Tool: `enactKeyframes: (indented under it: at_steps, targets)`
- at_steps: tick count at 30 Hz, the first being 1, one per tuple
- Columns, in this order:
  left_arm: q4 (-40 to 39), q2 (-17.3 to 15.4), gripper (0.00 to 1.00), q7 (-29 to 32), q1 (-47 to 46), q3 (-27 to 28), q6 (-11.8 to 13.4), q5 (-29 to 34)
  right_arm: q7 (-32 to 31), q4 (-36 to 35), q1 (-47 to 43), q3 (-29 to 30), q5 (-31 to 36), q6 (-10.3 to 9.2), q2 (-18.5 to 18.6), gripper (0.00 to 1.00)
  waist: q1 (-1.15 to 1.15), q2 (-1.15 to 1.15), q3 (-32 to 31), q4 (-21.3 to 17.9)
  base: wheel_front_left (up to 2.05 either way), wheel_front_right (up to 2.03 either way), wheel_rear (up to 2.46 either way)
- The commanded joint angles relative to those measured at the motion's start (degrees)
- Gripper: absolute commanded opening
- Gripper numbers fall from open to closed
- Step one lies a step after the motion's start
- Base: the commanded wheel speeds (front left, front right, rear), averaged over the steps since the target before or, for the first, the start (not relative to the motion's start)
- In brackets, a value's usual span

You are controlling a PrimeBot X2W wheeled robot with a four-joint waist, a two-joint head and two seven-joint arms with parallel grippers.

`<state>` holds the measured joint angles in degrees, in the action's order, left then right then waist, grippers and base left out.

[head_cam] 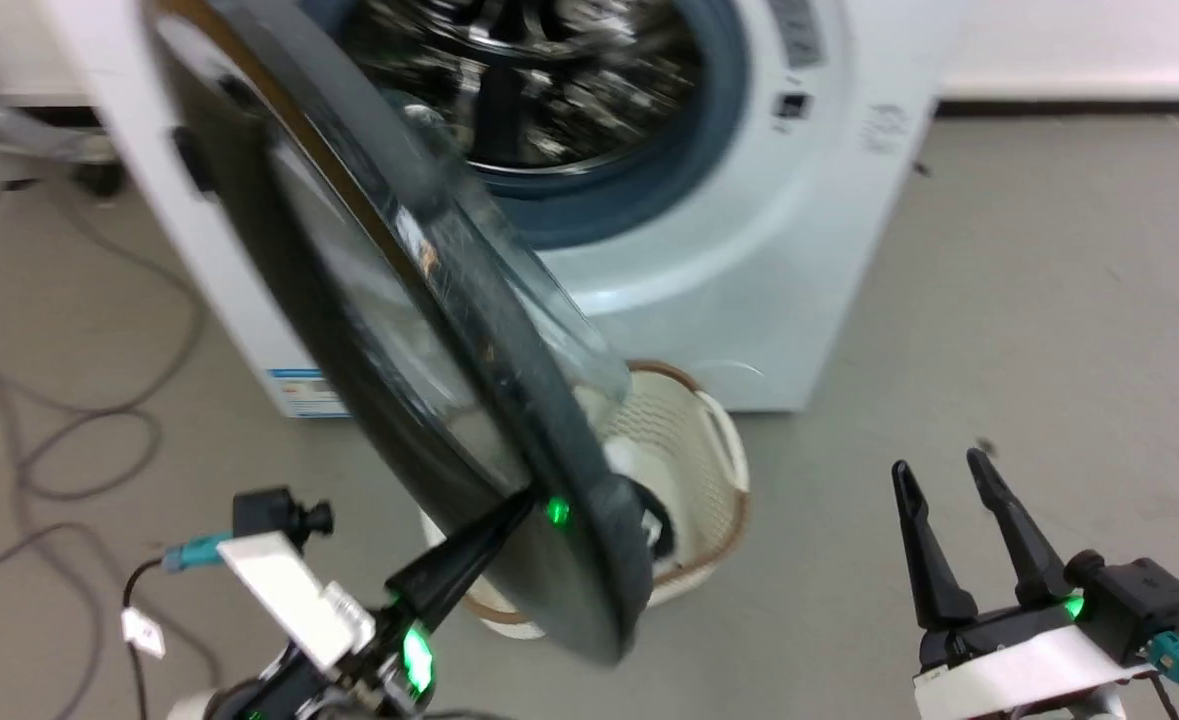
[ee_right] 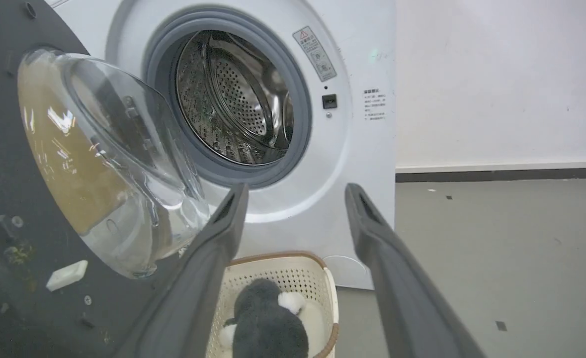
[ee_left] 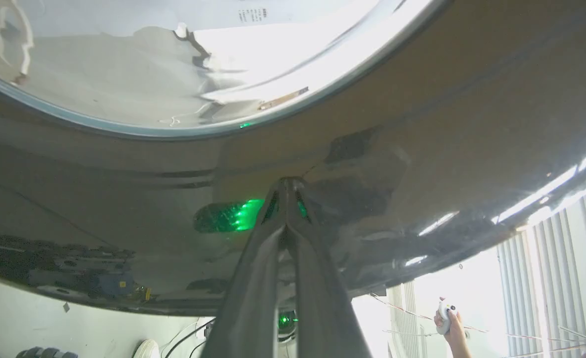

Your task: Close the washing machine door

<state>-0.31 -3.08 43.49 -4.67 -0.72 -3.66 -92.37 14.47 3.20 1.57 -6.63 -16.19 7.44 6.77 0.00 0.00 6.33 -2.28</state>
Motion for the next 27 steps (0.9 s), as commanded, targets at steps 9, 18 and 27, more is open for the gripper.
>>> enactKeyframes:
  at_steps: [9,18,27]
  targets:
    - [5.6,0.2,0.00,-11.6,-10.0,-6.4,-2.8,-0.7,0.5,0.5,2.0,-0.2,-0.6,0.05,-1.2,1.00,0.00,0.00,6.5,-12.7,0.00,0.00,0.00]
    - [14.6,0.2,0.00,-26.2,-21.0,-8.7,-3.6,1.9,0.5,0.0,2.6,-0.4,-0.9,0.05,-2.5,1.00,0.00,0.00,8.8,-18.6,0.00,0.00,0.00]
    - [24.8,0.2,0.00,-37.3,-31.1,-10.6,-3.7,3.6,0.5,-0.2,2.9,-0.7,-0.9,0.05,-3.0,1.00,0.00,0.00,9.7,-20.2,0.00,0.00,0.00]
